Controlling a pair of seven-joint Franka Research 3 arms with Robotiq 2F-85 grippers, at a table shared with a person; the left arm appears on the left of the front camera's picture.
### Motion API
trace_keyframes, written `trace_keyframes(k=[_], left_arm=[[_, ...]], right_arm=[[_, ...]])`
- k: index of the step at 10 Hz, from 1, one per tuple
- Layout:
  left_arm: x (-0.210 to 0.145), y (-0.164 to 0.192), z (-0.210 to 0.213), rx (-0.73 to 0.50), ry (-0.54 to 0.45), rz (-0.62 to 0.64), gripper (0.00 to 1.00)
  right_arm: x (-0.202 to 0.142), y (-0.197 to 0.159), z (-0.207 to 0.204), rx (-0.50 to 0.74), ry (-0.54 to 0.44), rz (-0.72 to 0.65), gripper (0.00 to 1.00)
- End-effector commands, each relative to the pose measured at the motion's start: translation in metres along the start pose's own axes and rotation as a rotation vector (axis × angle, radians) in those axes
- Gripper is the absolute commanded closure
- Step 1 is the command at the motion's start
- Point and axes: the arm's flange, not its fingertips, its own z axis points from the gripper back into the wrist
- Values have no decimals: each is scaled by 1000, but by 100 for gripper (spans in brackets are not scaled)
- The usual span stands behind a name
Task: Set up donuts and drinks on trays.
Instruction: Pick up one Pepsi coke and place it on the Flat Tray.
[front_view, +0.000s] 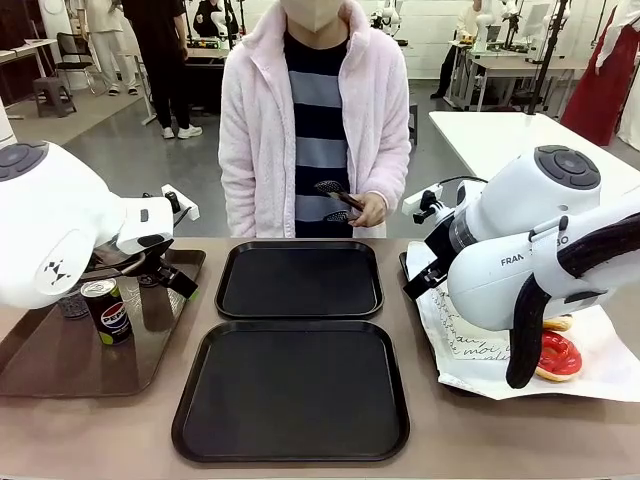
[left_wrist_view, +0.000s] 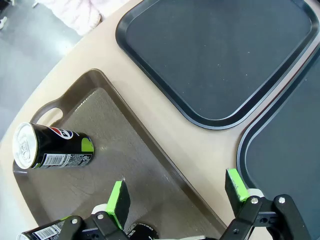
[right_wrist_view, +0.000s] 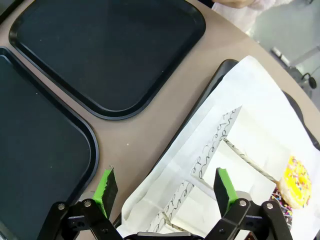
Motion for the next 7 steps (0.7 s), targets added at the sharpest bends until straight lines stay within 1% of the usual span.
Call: trace_keyframes(k=[1, 7], left_arm=[[0, 0, 0, 0, 0, 0, 0], [0, 0, 0, 0, 0, 0, 0]], right_arm=[[0, 0, 0, 0, 0, 0, 0], [0, 0, 0, 0, 0, 0, 0]])
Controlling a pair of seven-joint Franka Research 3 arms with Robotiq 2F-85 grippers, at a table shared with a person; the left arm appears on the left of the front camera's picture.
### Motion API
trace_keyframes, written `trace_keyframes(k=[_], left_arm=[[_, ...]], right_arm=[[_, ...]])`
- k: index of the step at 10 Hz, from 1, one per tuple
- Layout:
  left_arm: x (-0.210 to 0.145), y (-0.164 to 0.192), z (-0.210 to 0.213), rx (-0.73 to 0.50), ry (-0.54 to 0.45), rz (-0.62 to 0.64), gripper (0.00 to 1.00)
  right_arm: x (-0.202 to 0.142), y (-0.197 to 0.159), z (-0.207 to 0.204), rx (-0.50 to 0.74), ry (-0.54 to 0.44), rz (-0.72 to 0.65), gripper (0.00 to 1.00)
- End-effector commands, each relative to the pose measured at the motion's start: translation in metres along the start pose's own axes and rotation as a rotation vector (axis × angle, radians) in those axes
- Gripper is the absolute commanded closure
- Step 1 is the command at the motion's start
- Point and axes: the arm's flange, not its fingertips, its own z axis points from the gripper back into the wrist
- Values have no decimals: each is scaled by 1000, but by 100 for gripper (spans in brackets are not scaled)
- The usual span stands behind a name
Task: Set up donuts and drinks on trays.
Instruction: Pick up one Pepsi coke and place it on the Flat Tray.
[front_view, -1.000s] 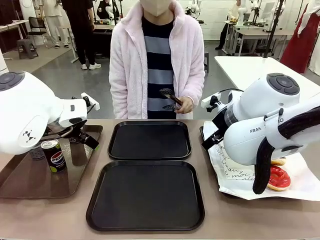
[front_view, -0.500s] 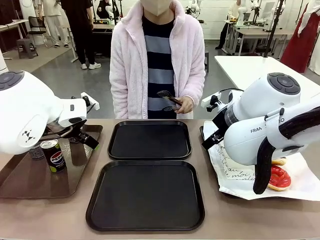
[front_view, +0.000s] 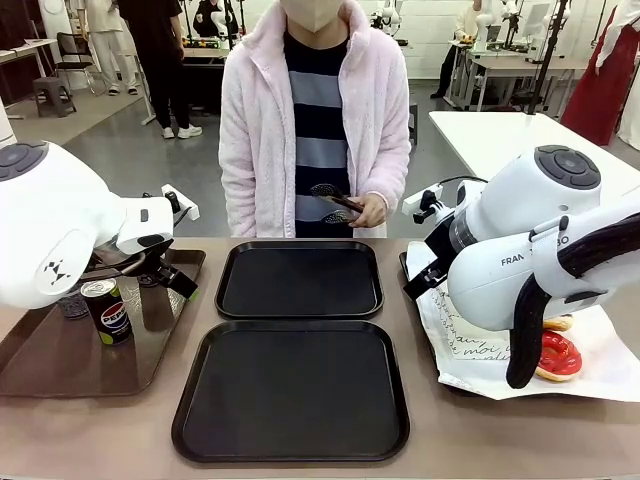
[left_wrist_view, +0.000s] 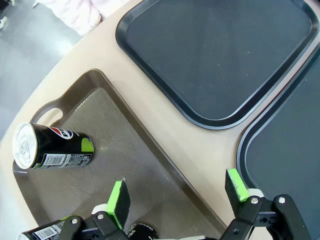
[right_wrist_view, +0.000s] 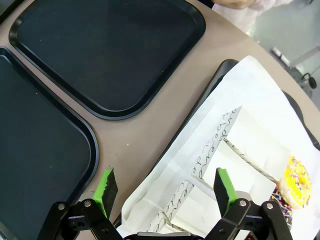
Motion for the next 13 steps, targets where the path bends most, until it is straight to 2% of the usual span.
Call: trace_keyframes(k=[1, 2, 3, 4, 5, 9, 11, 12, 13], left_arm=[[0, 0, 0, 0, 0, 0, 0], [0, 0, 0, 0, 0, 0, 0], [-17, -9, 24, -54, 7, -85, 0], [-27, -14, 47, -92, 67, -100, 0], [-44, -19, 66, -144, 137, -142, 0], [-112, -33, 124, -33, 295, -220, 0], [-137, -43, 142, 16, 284, -199, 0], [-132, -38, 138, 75, 259, -163, 0], [-32, -12, 150, -43, 309, -201, 0]], right_arm=[[0, 0, 0, 0, 0, 0, 0], [0, 0, 0, 0, 0, 0, 0], [0, 0, 0, 0, 0, 0, 0], [-11, 6, 26, 50, -5, 17, 0], [-32, 10, 52, 71, 36, 23, 0], [-125, 44, 133, -72, 249, 139, 0], [-163, 60, 158, -90, 267, 187, 0], [-164, 57, 155, -84, 239, 165, 0], [-157, 48, 141, -143, 209, 156, 0]])
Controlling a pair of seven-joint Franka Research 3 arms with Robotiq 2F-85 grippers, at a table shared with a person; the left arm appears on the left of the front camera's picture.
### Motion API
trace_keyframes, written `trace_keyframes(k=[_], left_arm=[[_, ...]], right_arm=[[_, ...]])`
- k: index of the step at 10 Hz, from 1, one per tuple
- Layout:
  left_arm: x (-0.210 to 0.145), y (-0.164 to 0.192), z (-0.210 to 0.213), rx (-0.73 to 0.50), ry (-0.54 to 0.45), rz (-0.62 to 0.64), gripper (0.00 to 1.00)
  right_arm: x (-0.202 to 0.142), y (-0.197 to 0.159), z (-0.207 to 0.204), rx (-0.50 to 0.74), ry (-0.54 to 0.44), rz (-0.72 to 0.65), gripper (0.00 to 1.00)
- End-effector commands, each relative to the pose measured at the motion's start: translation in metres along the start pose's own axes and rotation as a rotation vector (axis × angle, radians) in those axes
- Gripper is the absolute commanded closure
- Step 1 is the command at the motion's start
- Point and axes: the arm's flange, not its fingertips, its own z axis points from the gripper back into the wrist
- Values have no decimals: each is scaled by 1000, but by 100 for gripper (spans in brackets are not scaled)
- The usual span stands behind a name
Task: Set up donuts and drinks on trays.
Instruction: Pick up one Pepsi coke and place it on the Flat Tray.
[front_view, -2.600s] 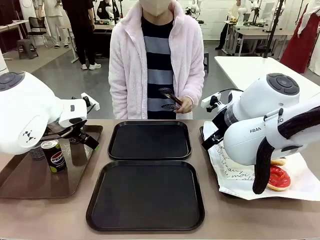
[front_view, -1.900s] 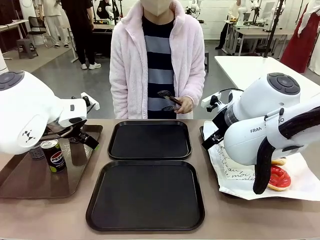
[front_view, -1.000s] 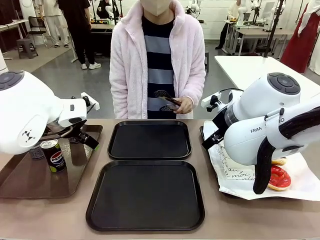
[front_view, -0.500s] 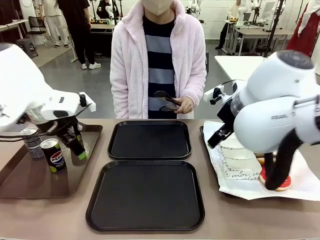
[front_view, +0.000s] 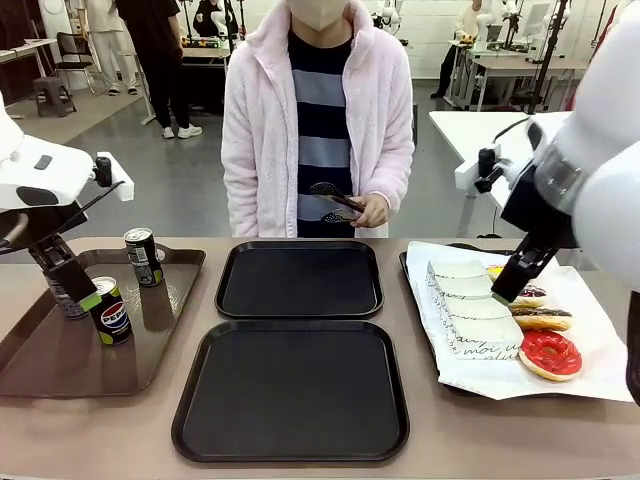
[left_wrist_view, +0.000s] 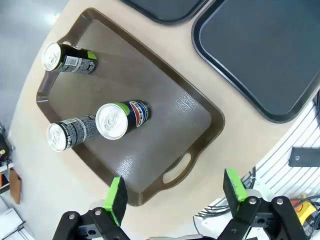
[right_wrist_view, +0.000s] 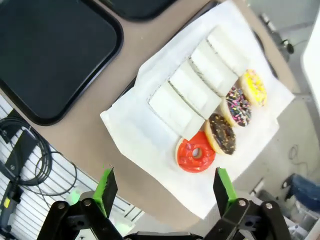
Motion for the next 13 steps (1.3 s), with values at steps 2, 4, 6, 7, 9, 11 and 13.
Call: trace_keyframes(k=[2, 4, 6, 7, 9, 11, 13], left_arm=[[7, 2, -19, -37, 20, -16, 0], [3, 0, -12, -18, 26, -5, 0], [-23, 42, 3, -327, -215, 145, 0], [-34, 65, 6, -459, -340, 192, 0], [-62, 105, -3, -741, -533, 288, 0], [-94, 143, -20, -970, -665, 409, 0], [-123, 165, -32, -983, -683, 567, 0]], right_arm=[[6, -2, -17, 17, 26, 2, 0], [0, 0, -2, 4, 6, 0, 0], [-29, -65, -9, 460, -169, -253, 0], [-48, -94, -21, 633, -278, -369, 0], [-89, -137, -52, 861, -368, -510, 0], [-133, -172, -67, 1006, -453, -589, 0], [-173, -198, -63, 1006, -534, -706, 0]])
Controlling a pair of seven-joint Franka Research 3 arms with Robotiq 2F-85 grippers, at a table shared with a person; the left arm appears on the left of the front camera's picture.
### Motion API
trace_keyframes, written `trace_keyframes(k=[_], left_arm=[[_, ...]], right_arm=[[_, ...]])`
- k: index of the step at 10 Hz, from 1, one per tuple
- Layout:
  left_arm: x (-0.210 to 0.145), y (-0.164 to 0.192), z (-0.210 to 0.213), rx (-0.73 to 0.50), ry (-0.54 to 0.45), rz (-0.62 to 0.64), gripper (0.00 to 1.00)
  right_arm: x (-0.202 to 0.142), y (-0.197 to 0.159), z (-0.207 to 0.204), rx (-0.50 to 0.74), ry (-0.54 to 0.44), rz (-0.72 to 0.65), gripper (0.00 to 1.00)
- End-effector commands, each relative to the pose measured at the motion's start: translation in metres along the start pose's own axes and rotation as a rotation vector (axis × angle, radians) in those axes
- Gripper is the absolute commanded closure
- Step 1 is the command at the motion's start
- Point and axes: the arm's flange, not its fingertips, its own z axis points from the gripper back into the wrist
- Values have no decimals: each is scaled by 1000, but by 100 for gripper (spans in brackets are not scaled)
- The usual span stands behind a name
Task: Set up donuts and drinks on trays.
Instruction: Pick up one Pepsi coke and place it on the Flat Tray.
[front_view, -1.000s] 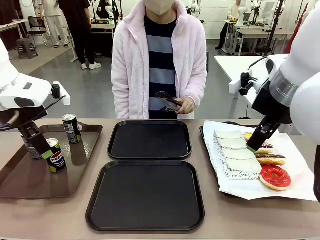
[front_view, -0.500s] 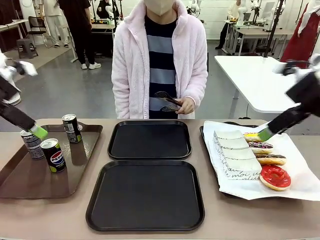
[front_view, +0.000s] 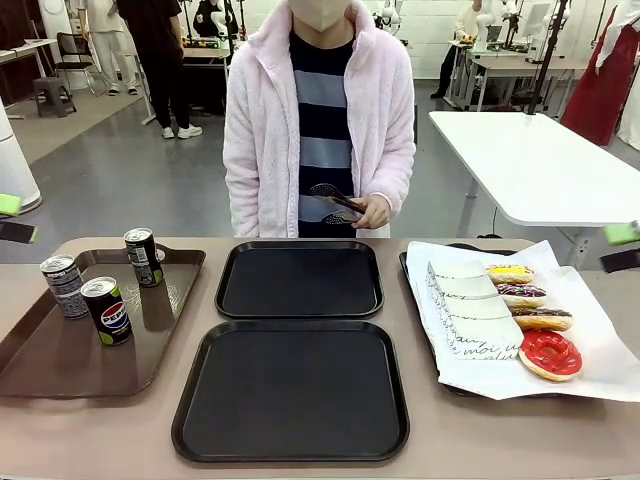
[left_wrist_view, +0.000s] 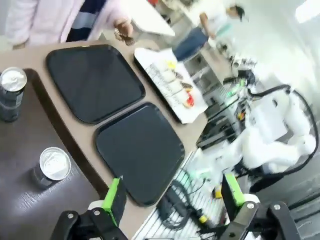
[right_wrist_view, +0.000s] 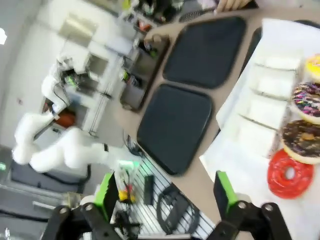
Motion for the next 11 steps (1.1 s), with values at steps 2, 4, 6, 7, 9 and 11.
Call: trace_keyframes(k=[2, 4, 6, 7, 9, 11], left_arm=[[-9, 23, 37, 52, -40, 129, 0], [-21, 26, 66, 71, -59, 164, 0], [-31, 27, 85, 90, -100, 190, 0], [-32, 28, 92, 106, -109, 203, 0], [-36, 25, 105, 163, -135, 223, 0], [-37, 26, 102, 129, -137, 235, 0]], right_arm=[[-11, -20, 56, 12, -123, -93, 0], [-25, -32, 91, 28, -113, -112, 0], [-35, -39, 114, 17, -124, -151, 0], [-40, -40, 122, 8, -139, -169, 0], [-47, -39, 133, -20, -177, -198, 0], [-50, -42, 131, -19, -150, -204, 0]])
